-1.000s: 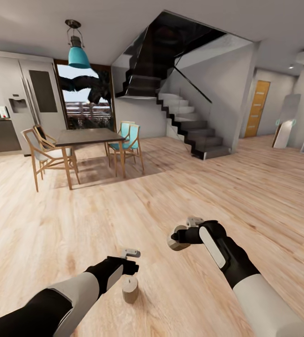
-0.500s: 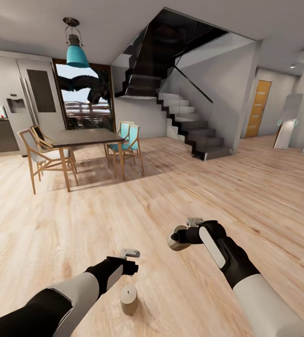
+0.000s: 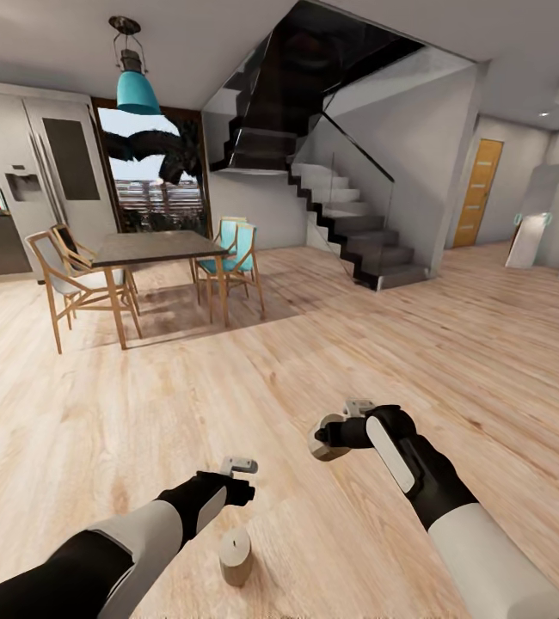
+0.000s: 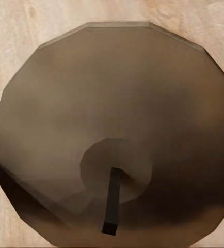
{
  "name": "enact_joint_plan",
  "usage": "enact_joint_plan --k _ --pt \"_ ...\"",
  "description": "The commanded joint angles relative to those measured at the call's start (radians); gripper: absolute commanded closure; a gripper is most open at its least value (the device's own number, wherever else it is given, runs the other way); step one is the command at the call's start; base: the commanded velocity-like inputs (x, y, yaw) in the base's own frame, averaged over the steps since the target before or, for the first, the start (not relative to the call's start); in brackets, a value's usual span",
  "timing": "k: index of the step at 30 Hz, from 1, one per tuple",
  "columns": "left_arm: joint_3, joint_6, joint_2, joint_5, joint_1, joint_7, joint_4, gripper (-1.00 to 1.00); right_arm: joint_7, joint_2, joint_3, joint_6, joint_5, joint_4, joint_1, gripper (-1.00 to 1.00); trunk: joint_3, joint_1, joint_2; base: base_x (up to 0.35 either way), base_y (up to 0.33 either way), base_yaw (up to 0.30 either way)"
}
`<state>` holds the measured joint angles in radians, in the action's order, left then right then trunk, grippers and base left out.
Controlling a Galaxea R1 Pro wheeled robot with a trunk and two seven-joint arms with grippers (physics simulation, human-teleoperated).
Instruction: Place each of the two pumpkins and all three candles from the living room inside a cabinet in the living room (use any cabinet), then make sure every cabinet is closed, and position the cauldron so it is next to a table in the living room.
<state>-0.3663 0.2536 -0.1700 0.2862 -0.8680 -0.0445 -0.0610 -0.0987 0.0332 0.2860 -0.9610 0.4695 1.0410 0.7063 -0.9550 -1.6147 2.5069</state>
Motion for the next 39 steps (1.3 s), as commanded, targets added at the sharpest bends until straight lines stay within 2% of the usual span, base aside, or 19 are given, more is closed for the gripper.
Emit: enact_joint_plan --k 1,16,19,21,25,39 --pt "-0.008 0.006 0.0 0.01 0.0 -0.005 -0.002 -1.0 -0.01 0.001 0.003 -0.002 0.011 0.001 0.001 1.0 -0.005 0.0 0.001 0.0 0.0 0.0" --pt "-0.003 0.005 0.003 0.01 0.0 -0.005 -0.002 -1.0 -0.01 0.001 0.004 -0.005 0.013 0.001 0.001 1.0 -0.063 -0.007 0.004 0.0 0.0 0.0" --pt "-0.003 0.005 0.003 0.01 0.0 -0.005 -0.002 -1.0 -0.01 0.001 0.004 -0.03 0.014 0.003 0.001 1.0 -0.075 -0.008 0.005 0.0 0.0 0.0" --pt "-0.004 0.004 0.002 0.01 0.0 -0.005 -0.002 -1.0 -0.009 0.002 -0.003 -0.074 0.014 0.036 0.001 1.0 -0.082 -0.009 0.005 0.0 0.0 0.0" --pt "-0.003 0.004 0.001 0.01 0.0 -0.005 -0.002 -1.0 -0.009 0.002 -0.007 -0.086 0.015 0.068 0.001 1.0 -0.098 -0.011 0.006 0.0 0.0 0.0" --pt "-0.003 0.005 0.001 0.01 0.0 -0.005 -0.002 -1.0 -0.009 0.001 -0.001 -0.086 0.015 0.073 0.001 1.0 -0.152 -0.017 0.01 0.0 0.0 0.0"
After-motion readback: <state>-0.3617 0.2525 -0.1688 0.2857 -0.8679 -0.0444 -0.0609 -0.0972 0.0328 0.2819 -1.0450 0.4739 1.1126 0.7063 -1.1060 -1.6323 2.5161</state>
